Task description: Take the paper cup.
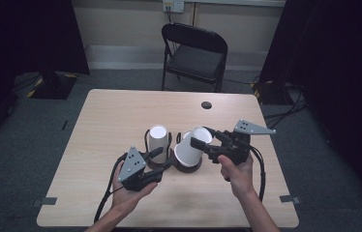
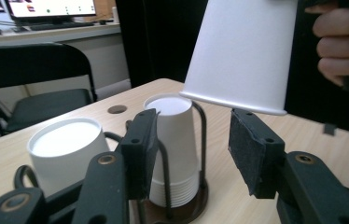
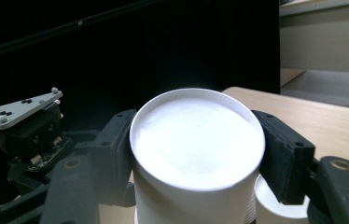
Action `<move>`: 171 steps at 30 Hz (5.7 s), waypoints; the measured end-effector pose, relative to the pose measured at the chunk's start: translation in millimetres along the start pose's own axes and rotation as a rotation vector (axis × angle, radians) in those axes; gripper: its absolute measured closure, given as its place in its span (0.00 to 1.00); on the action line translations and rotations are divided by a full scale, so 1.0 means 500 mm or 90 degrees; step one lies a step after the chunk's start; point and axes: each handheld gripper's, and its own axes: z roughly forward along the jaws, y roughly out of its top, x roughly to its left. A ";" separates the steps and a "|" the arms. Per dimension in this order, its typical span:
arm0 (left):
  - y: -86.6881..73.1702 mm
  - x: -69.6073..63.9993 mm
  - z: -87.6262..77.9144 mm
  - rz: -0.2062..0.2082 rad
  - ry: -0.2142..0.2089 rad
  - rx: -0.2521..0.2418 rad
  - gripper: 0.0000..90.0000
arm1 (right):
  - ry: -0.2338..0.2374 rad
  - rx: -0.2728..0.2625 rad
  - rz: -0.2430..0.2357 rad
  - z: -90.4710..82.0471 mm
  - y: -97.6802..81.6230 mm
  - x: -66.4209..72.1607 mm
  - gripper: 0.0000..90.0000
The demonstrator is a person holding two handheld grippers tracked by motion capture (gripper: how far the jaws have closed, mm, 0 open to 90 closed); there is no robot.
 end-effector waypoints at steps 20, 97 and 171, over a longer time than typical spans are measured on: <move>-0.016 -0.027 -0.017 0.071 0.018 0.004 0.66 | 0.069 0.014 0.154 0.012 -0.040 -0.009 0.39; -0.040 -0.006 -0.008 0.064 -0.140 0.236 0.94 | 0.033 0.136 -0.039 0.023 -0.113 0.040 0.19; 0.000 0.042 0.087 -0.082 -0.298 0.456 0.96 | -0.015 0.331 -0.585 0.111 -0.220 0.170 0.16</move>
